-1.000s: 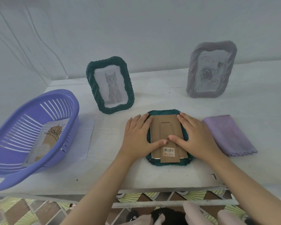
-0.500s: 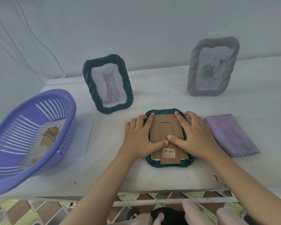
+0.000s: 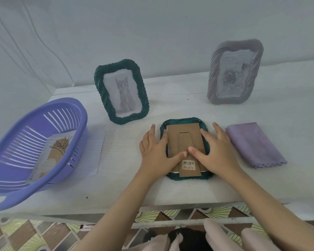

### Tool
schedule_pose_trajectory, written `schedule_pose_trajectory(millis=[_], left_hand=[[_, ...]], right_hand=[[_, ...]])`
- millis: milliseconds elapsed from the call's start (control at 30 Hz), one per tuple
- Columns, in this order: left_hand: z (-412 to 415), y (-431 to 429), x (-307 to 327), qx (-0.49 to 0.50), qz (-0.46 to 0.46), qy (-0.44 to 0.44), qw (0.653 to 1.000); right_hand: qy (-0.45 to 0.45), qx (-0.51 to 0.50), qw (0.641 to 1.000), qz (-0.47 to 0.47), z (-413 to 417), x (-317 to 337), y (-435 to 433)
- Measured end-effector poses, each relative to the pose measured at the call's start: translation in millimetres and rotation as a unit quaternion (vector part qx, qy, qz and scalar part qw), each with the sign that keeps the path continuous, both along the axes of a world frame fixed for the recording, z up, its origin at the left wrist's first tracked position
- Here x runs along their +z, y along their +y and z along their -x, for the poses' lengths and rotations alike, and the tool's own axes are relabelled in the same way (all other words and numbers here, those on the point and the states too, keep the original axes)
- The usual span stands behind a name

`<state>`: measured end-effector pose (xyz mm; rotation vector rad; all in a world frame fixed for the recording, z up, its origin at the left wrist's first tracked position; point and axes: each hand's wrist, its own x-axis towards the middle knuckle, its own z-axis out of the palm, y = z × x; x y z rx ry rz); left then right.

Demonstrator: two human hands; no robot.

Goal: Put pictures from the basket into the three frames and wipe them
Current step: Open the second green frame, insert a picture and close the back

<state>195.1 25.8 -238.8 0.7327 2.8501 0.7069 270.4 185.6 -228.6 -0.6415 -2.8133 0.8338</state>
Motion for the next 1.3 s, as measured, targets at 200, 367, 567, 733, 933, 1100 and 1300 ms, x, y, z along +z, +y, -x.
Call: schedule_pose_trajectory(millis=[200, 367, 567, 733, 933, 1100, 1300], left_hand=[[-1.4, 0.4, 0.9, -0.003, -0.01, -0.022, 1.0], [-3.1, 0.5, 1.4, 0.004, -0.057, -0.033, 0.998], [-1.7, 1.5, 1.9, 0.026, -0.077, -0.048, 0.996], [-1.0, 3.2, 2.7, 0.033, -0.08, -0.06, 0.994], [-0.6, 2.1, 3.7, 0.029, -0.083, -0.071, 0.994], [-2.1, 1.3, 2.1, 0.024, -0.102, -0.07, 0.992], [-1.2, -2.3, 1.8, 0.023, -0.159, -0.065, 0.985]], right_hand=[[0.01, -0.005, 0.999, 0.035, 0.1, -1.9, -1.9], [0.026, -0.003, 0.998, 0.056, -0.3, -3.4, -2.4], [0.041, -0.028, 0.995, 0.087, 3.8, -1.7, -3.6], [0.046, -0.04, 0.993, 0.097, 5.8, -4.2, -3.2], [0.053, -0.056, 0.981, 0.176, 11.0, -0.7, -1.0], [0.059, -0.065, 0.964, 0.25, 11.8, 1.0, 2.3], [0.083, -0.065, 0.958, 0.268, 11.4, -0.3, 0.7]])
